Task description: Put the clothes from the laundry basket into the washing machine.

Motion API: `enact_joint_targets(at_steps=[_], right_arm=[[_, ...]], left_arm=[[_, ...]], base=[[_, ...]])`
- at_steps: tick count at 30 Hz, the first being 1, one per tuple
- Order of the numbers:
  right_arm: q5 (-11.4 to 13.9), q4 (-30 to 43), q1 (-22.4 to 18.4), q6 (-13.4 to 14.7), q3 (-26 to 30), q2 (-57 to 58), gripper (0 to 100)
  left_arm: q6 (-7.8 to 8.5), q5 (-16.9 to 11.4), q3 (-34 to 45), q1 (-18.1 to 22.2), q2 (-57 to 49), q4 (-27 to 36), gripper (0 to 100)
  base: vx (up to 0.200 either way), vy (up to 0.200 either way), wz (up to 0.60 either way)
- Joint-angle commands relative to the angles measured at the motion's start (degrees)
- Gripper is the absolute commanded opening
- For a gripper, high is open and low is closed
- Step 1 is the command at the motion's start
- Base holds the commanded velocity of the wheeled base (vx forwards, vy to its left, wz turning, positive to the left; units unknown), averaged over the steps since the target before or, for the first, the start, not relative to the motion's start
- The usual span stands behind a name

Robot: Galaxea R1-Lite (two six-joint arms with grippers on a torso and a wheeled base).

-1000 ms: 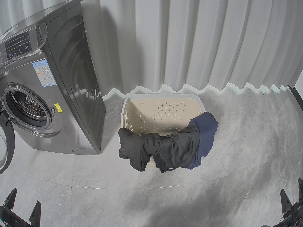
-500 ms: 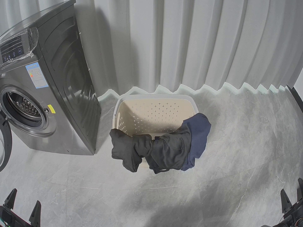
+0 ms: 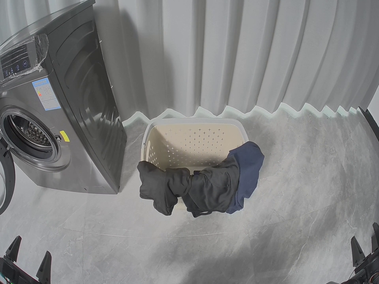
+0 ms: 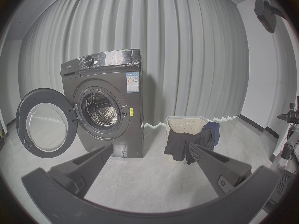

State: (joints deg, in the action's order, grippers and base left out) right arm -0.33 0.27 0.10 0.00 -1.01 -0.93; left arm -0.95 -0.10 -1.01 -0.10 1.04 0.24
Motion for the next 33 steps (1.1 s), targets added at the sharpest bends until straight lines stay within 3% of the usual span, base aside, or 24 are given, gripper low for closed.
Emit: enact_joint_targets(at_steps=[1,5,14,30,33], right_arm=[[0.07,0.00,0.08,0.00,0.92,0.93,100],[0.07,0.00,0.08,0.09,0.92,0.93,100],[0.07,0.00,0.08,0.00,0.92,0.93,100],[0.07,-0.18,-0.10,0.35,0.92,0.93,100],[0.77,-2.82,-0.01,0.44,-2.50,0.93,100]], left_arm=[[0.07,0.01,1.01,0.01,-1.04,0.02,100],[-0.02,0.01,0.92,0.01,-1.04,0.02,100],[0.07,0.01,0.92,0.01,-1.04,0.02,100],[0.25,0.01,0.92,0.01,-1.04,0.02,100],[0.25,0.01,0.92,0.01,-1.04,0.02,100]], base=[[0.000,0.000,0.00],[0.000,0.000,0.00],[0.200,0.000,0.00],[0.000,0.000,0.00],[0.000,0.000,0.00]])
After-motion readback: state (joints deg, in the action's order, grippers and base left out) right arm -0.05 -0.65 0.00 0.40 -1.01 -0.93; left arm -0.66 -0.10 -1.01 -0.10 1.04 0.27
